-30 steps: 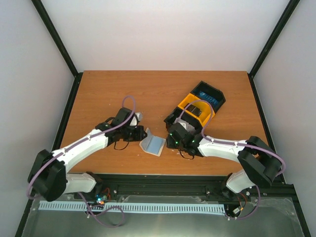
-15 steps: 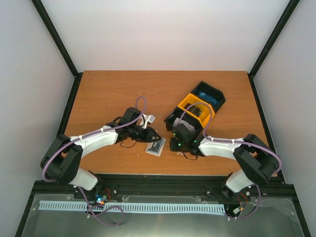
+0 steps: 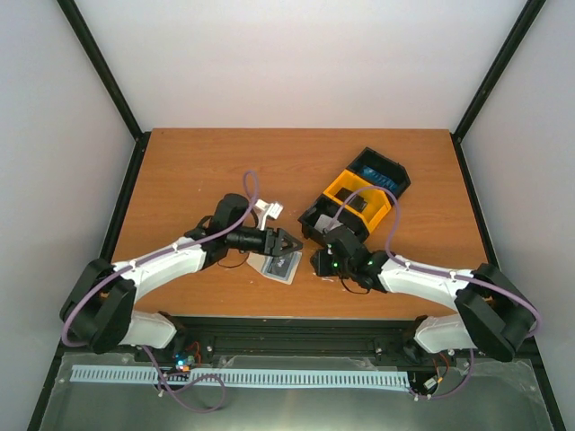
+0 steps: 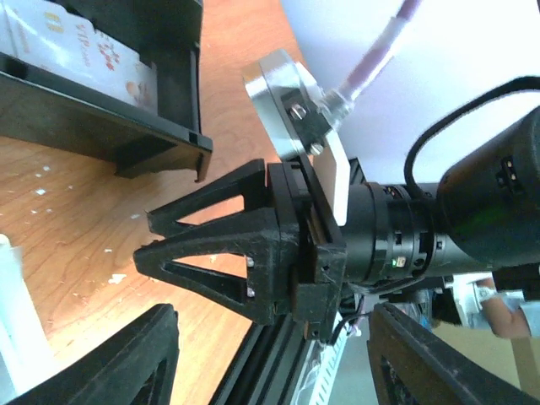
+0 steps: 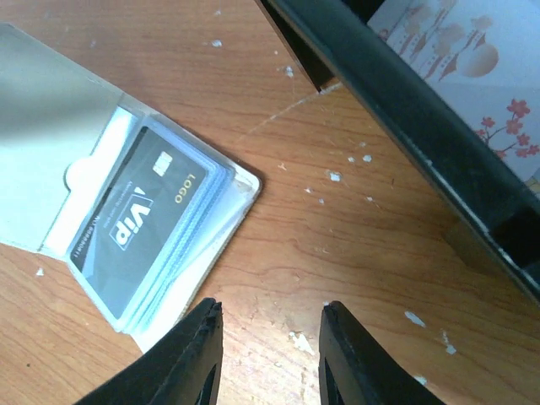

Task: Put the credit cards into the card holder
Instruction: Close the card holder at the center of the board.

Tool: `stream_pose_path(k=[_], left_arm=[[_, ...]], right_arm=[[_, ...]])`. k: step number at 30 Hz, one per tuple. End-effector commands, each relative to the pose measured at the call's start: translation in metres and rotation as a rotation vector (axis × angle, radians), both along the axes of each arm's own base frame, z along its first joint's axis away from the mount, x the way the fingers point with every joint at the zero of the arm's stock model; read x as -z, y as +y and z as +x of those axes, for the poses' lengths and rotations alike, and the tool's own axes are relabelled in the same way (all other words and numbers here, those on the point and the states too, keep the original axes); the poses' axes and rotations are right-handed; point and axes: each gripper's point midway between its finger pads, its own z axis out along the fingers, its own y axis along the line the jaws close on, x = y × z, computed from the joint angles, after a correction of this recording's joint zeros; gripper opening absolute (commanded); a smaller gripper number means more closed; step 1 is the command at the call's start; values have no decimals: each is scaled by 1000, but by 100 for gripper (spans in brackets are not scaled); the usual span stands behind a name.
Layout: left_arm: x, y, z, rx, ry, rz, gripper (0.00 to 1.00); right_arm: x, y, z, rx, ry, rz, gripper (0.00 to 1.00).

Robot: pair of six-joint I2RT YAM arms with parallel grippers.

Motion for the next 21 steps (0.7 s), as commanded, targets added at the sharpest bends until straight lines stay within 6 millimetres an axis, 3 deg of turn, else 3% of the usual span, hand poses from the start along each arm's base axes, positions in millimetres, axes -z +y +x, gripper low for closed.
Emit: stream_pose_path(k=[1, 2, 5, 8, 11, 15, 21], left_arm=[[-13, 15, 21, -146, -83, 64, 67], [-8, 31, 34, -255, -92, 143, 69], [21, 112, 65, -677, -62, 448, 74], [51, 178, 66, -931, 10, 595, 74], [76, 213, 60, -1058, 79, 628, 65], [104, 231, 50, -1110, 156, 650, 41], [136, 211, 37, -1007, 255, 576, 22]], right_arm=[[-9, -2, 3, 2, -32, 15, 32], [-9, -1, 3, 1, -32, 17, 32], [-8, 0, 4, 9, -29, 25, 33], [-3, 2, 5, 7, -15, 23, 33], [0, 2, 5, 11, -6, 15, 33], [5, 1, 5, 12, 2, 4, 33], [8, 8, 3, -19, 20, 6, 33]])
